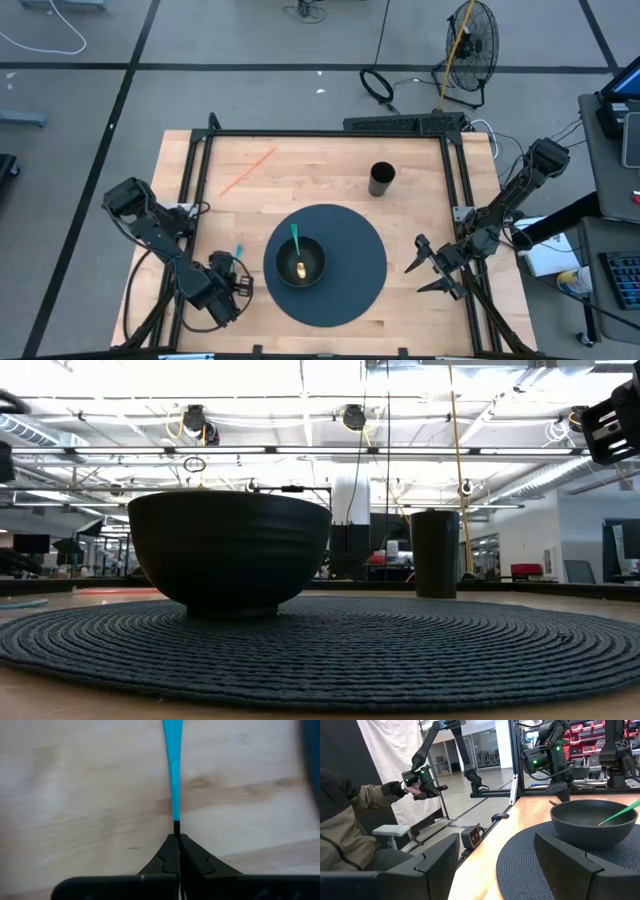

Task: Pick & Place Utensil
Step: Put the blue fork into the black bowl

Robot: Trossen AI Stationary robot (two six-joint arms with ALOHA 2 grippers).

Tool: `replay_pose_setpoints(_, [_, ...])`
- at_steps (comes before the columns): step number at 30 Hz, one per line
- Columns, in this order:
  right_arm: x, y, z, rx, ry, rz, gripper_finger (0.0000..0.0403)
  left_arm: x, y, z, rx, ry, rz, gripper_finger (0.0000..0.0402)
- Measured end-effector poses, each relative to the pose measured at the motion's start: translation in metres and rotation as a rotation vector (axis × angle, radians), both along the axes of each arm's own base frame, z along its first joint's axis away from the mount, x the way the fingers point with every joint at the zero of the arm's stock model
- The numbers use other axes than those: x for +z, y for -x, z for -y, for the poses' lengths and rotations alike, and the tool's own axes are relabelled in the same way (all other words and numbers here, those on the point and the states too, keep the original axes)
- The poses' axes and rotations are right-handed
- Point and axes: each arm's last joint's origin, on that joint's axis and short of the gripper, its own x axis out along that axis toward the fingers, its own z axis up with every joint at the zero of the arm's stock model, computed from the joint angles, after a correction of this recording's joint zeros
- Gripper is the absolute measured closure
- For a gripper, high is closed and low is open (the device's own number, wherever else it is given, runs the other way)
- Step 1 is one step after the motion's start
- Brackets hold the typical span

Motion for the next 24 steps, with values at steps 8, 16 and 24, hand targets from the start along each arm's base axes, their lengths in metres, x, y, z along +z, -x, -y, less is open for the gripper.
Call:
replay_pose_setpoints(8, [0.0, 0.0, 0.0, 0.0, 0.0, 0.0, 0.0152, 0.0004, -0.004, 0.0034, -0.009, 0.032, 0.043, 0.0373])
replay_pose_setpoints(16, [0.0, 0.0, 0.0, 0.0, 0.0, 0.0, 0.0152, 0.0006, -0.0042, 0.0034, -0.01, 0.031, 0.044, 0.0291])
replay_pose_setpoints(24, [0.0, 0.0, 0.0, 0.0, 0.0, 0.0, 0.0152, 0.0014, -0.0036, -0.0036, 0.012, -0.011, 0.001, 0.0247])
